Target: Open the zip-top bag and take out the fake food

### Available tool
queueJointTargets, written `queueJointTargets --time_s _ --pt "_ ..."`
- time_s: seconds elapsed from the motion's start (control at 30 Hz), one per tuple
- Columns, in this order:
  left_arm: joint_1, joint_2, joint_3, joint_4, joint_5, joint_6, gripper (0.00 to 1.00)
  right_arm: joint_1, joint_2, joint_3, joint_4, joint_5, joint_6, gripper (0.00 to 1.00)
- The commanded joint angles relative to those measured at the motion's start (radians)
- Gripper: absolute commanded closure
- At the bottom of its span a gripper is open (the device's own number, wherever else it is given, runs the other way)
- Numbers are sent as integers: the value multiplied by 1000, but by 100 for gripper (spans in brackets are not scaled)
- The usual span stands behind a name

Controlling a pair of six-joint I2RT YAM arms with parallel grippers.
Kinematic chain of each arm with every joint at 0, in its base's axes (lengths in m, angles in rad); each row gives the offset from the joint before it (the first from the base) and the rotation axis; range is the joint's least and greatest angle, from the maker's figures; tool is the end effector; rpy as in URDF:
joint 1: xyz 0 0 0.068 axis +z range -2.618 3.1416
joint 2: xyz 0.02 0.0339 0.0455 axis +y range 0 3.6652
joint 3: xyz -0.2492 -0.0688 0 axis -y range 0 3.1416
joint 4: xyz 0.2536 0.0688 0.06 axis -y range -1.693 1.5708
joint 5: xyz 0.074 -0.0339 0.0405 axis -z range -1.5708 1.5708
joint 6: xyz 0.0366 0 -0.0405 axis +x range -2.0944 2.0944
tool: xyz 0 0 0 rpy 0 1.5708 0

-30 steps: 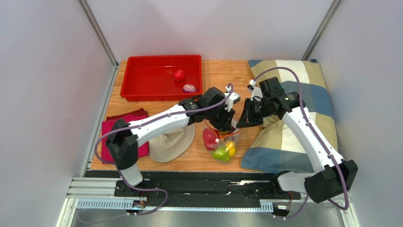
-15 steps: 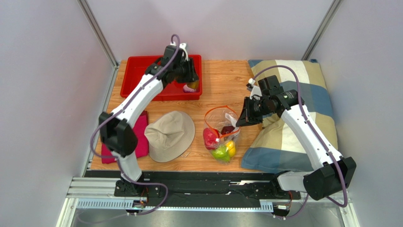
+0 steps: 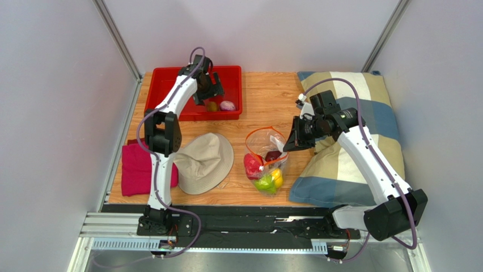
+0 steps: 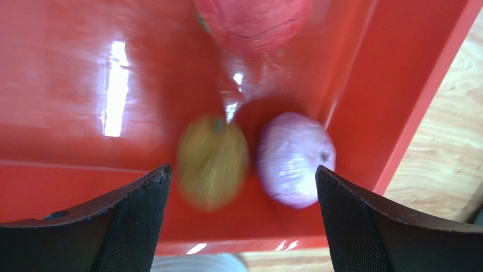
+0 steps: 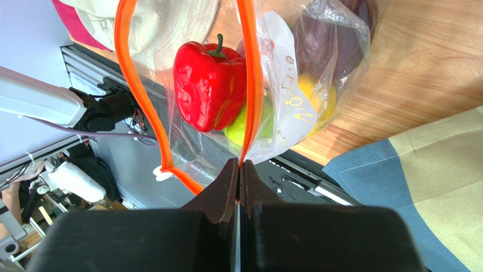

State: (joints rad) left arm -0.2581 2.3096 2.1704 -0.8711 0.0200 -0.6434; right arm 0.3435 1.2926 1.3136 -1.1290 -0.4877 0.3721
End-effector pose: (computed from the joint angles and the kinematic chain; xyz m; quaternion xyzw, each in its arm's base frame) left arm 0.4891 -0.1299 0.2283 -0.1813 0.9437 -0.1291 0.2448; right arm 0.2309 0.1008 0.3233 -0.0419 0.9452 0.2981 0.1262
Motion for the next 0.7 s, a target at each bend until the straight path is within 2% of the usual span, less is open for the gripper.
queueJointTargets --time_s 0.0,0.03,0.1,0.13,0.2,0.23,0.27,0.33,0.37,0.4,0.47,0.5,0.67 --pt "8 -67 75 -72 12 92 1 -5 -32 6 9 11 -9 100" --pt "8 -78 75 -84 52 112 1 -5 -30 10 9 9 -7 100" --pt "5 -140 56 -126 101 140 9 -5 -24 27 14 3 -1 100" --pt "-10 -177 -17 -109 144 143 18 -3 -21 33 12 1 2 100" --pt "-52 -327 -120 -60 172 178 26 -3 -10 49 18 -6 7 100" --pt "-79 -382 -214 -18 193 192 35 -3 -6 52 17 -9 14 100" --pt "-145 -482 -251 -2 207 200 39 -3 0 55 18 -15 14 100" --pt "-217 -568 -343 39 262 205 51 0 4 53 20 -20 22 100" --pt "-295 -631 -365 50 270 208 54 5 2 50 23 -22 27 100" --pt "-338 -654 -383 53 268 214 57 5 4 43 28 -20 31 100" --pt "-403 -694 -417 41 210 199 68 8 4 39 35 -22 43 100" --pt "-452 -700 -431 41 201 162 70 11 5 39 35 -22 47 100" --pt "-549 -626 -468 32 166 87 80 32 -9 47 52 21 102 100"
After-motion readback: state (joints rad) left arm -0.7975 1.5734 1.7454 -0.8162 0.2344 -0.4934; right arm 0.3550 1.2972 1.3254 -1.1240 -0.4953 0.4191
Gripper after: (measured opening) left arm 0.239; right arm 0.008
